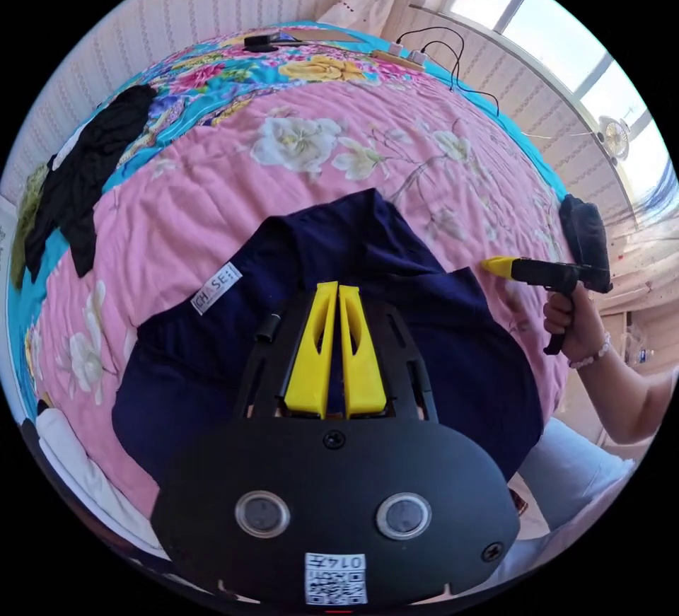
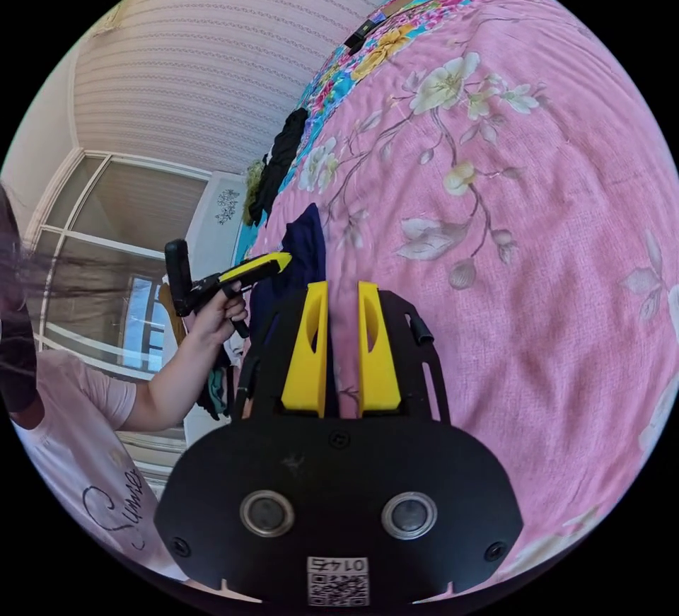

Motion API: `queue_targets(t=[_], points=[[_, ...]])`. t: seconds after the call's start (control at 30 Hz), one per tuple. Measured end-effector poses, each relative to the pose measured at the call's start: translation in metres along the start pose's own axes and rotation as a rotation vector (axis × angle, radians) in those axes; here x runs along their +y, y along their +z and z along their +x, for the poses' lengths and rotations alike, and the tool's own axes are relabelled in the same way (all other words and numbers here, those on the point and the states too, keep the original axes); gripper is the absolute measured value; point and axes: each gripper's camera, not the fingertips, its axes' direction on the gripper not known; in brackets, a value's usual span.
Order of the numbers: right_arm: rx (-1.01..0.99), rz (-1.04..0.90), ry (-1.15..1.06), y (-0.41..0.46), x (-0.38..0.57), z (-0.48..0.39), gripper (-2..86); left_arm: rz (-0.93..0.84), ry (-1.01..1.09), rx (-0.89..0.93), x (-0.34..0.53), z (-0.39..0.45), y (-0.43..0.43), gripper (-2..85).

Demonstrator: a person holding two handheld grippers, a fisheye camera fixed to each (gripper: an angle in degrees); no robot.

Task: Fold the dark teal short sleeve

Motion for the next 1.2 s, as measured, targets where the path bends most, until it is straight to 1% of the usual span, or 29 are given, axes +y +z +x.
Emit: queue_targets(t=[0.17,0.27,0.3,0.37,0.43,0.5,0.6,0.73,0.8,0.83,0.87,0.9,1.0,1.1,1.2], points=[[-0.031,-0.037,-0.145,0.028,-0.012,-0.023,7.6,0.034,-0.004,0.005,0.003,-0.003,0.005,-1.0],[-0.025,-0.093,-0.142,0.051,-0.021,-0.027,6.2,0.061,0.002,0.015,0.003,-0.004,0.002,-1.0],[-0.017,-0.111,-0.131,0.059,-0.024,-0.025,3.9,0.072,0.003,0.020,0.003,-0.003,0.000,-1.0],[-0.008,-0.074,-0.130,0.059,-0.025,-0.025,2.1,0.148,0.021,0.038,-0.002,0.000,-0.013,-1.0],[0.005,0.053,-0.122,0.042,-0.018,-0.025,1.3,0.210,0.053,0.064,-0.012,0.009,-0.019,-1.0],[0.021,0.147,-0.075,0.027,-0.008,-0.019,1.0,0.241,0.077,0.102,-0.027,0.021,-0.018,-1.0],[0.031,0.273,0.019,0.010,0.012,-0.001,0.8,0.277,0.178,0.155,-0.062,0.057,-0.006,-1.0],[0.035,0.341,0.113,0.015,0.025,0.025,0.7,0.255,0.290,0.170,-0.091,0.093,0.017,-1.0],[0.042,0.357,0.139,0.024,0.026,0.031,0.6,0.184,0.366,0.145,-0.100,0.110,0.044,-0.9],[0.065,0.348,0.166,0.034,0.025,0.037,0.6,0.153,0.381,0.136,-0.101,0.113,0.052,-0.9],[0.080,0.343,0.183,0.039,0.024,0.040,0.6,0.083,0.381,0.118,-0.101,0.116,0.070,-0.8],[0.103,0.333,0.220,0.049,0.022,0.048,0.6,0.061,0.381,0.116,-0.100,0.116,0.077,-0.8],[0.099,0.320,0.275,0.073,0.019,0.063,0.6,0.063,0.346,0.167,-0.088,0.104,0.075,0.8],[0.100,0.315,0.275,0.092,0.017,0.067,0.7,0.085,0.320,0.188,-0.075,0.095,0.057,3.7],[0.109,0.305,0.263,0.110,0.018,0.070,0.7,0.217,0.334,0.100,-0.036,0.078,0.013,4.8]])
